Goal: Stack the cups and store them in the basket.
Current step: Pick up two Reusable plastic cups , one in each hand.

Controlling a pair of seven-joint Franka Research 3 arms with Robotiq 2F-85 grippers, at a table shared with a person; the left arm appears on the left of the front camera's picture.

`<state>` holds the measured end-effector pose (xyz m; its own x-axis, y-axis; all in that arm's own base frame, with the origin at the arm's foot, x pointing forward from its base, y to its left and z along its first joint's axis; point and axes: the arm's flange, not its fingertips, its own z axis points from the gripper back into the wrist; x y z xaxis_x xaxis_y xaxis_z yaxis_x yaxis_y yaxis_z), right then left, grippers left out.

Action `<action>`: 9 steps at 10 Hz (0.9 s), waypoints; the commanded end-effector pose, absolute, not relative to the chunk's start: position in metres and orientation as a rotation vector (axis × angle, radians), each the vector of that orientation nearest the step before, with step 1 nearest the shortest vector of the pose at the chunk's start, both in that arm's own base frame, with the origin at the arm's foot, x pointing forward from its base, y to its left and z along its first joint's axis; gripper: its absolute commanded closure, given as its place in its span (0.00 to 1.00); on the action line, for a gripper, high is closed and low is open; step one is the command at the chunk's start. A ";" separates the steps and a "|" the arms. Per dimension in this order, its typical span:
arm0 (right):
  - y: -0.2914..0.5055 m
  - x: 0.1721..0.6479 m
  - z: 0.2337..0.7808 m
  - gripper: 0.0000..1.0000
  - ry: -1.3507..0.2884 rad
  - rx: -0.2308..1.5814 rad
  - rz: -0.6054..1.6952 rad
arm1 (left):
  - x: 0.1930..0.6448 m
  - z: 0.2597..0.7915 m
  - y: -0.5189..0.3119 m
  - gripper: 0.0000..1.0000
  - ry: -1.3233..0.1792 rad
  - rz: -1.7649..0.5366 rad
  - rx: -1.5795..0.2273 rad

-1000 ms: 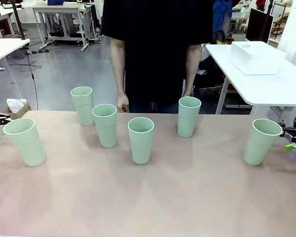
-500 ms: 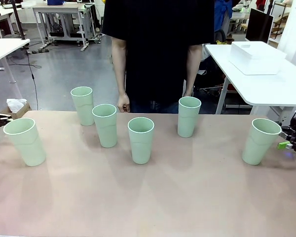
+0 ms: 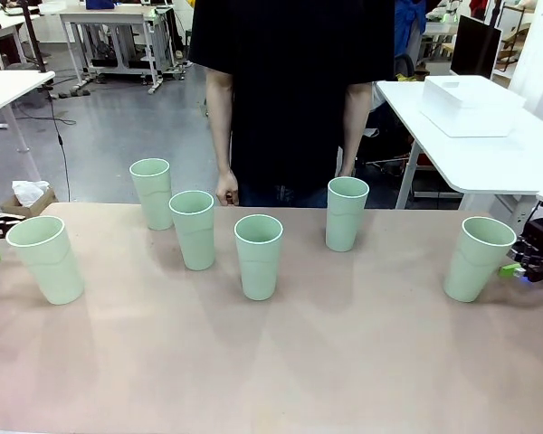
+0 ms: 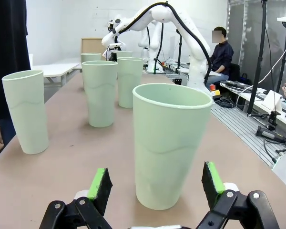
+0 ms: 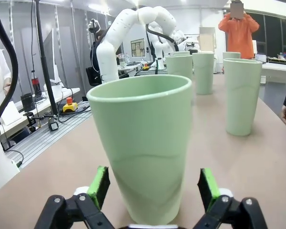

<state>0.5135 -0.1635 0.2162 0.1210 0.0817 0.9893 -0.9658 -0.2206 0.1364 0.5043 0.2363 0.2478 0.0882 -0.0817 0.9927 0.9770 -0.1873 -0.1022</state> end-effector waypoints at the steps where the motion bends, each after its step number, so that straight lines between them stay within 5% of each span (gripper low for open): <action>1: -0.162 0.518 0.211 0.00 -0.986 1.368 1.346 | 0.505 0.245 0.226 0.00 -1.045 -1.294 -1.319; 9: -0.161 0.520 0.199 0.00 -1.012 1.383 1.318 | 0.493 0.225 0.204 0.00 -1.068 -1.454 -1.318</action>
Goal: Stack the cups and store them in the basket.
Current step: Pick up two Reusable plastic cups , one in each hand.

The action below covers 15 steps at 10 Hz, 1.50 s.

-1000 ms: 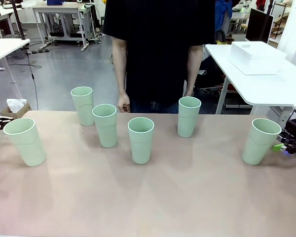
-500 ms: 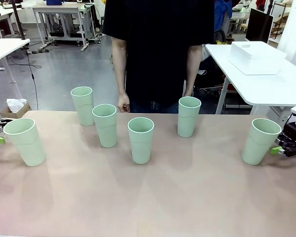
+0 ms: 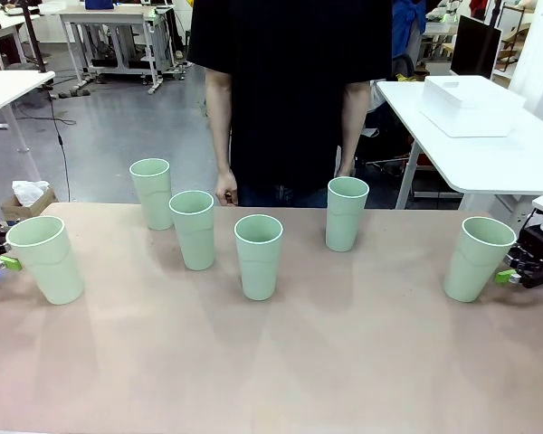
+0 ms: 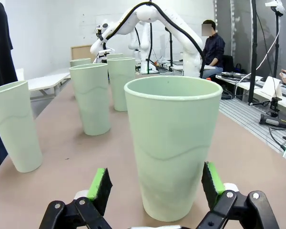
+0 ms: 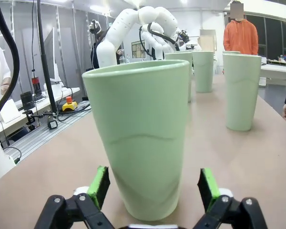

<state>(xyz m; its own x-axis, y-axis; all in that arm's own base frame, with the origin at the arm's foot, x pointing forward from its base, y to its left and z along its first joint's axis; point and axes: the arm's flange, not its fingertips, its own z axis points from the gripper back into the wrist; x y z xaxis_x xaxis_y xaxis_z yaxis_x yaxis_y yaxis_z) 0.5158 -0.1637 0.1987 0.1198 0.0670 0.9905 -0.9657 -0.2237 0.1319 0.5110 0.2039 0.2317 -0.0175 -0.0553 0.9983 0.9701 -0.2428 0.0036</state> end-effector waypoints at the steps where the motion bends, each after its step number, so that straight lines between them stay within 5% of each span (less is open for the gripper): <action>1: -0.160 0.520 0.197 0.00 -1.022 1.382 1.313 | 0.492 0.223 0.203 0.00 -1.074 -1.456 -1.313; 15: -0.145 0.516 0.191 0.00 -0.994 1.410 1.275 | 0.480 0.218 0.166 0.00 -1.065 -1.518 -1.370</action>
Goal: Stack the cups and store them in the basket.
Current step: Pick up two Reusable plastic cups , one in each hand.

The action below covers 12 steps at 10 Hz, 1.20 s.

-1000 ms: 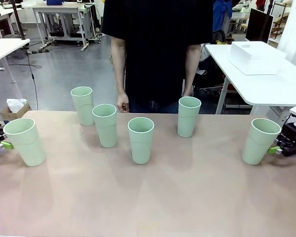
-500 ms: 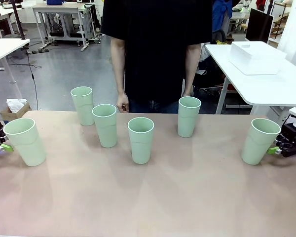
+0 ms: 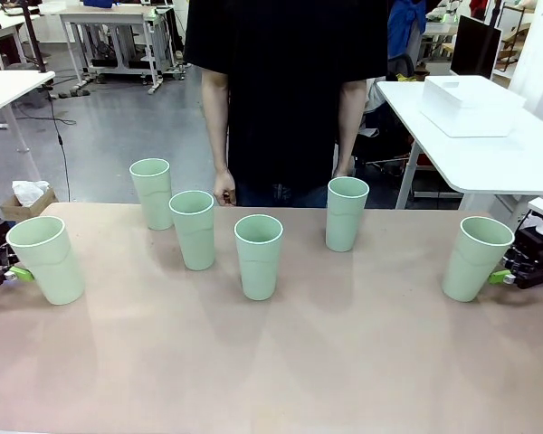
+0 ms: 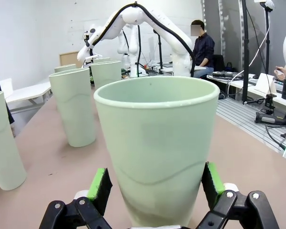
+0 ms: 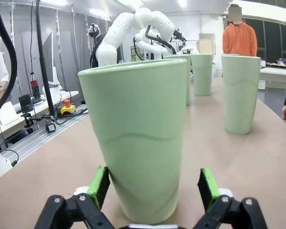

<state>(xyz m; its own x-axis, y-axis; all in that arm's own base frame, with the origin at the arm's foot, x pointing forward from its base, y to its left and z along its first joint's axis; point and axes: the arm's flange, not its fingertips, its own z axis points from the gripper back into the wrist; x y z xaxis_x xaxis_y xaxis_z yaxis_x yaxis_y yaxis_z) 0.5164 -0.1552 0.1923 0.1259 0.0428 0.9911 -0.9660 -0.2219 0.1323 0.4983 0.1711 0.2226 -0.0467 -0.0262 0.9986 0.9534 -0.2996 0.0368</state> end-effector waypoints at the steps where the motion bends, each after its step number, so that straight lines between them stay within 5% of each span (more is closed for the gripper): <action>1: -0.144 0.516 0.190 0.00 -0.992 1.414 1.274 | 0.478 0.219 0.163 0.00 -1.061 -1.520 -1.374; 12: -0.102 0.504 0.189 0.00 -0.951 1.492 1.246 | 0.457 0.215 0.130 0.00 -1.049 -1.518 -1.423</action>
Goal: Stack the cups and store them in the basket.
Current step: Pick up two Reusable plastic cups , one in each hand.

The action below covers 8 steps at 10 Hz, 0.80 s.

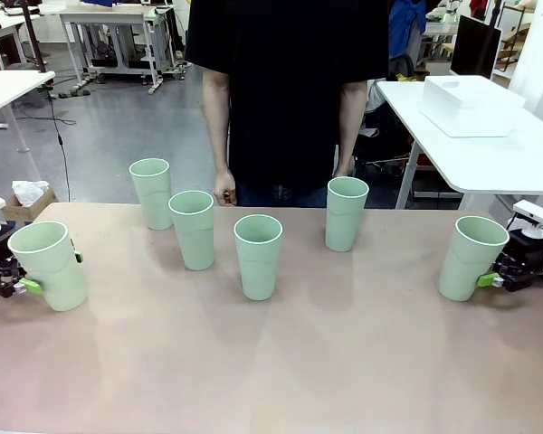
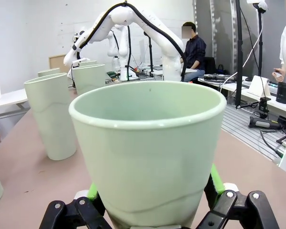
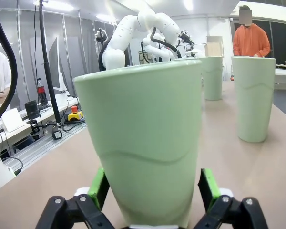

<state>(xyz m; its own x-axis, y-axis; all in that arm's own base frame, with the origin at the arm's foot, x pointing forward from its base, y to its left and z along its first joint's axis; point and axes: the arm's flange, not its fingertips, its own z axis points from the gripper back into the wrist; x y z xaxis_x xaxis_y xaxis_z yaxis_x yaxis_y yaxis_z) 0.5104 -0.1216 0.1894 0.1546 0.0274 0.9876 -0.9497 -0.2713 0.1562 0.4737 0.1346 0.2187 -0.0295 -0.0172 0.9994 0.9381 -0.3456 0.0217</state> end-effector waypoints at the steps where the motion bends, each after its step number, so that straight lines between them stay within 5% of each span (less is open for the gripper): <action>1: -0.098 0.502 0.191 0.00 -0.952 1.495 1.241 | 0.456 0.215 0.129 0.00 -1.053 -1.513 -1.423; 8: -0.086 0.497 0.196 0.00 -0.959 1.507 1.216 | 0.448 0.217 0.121 0.00 -1.099 -1.506 -1.385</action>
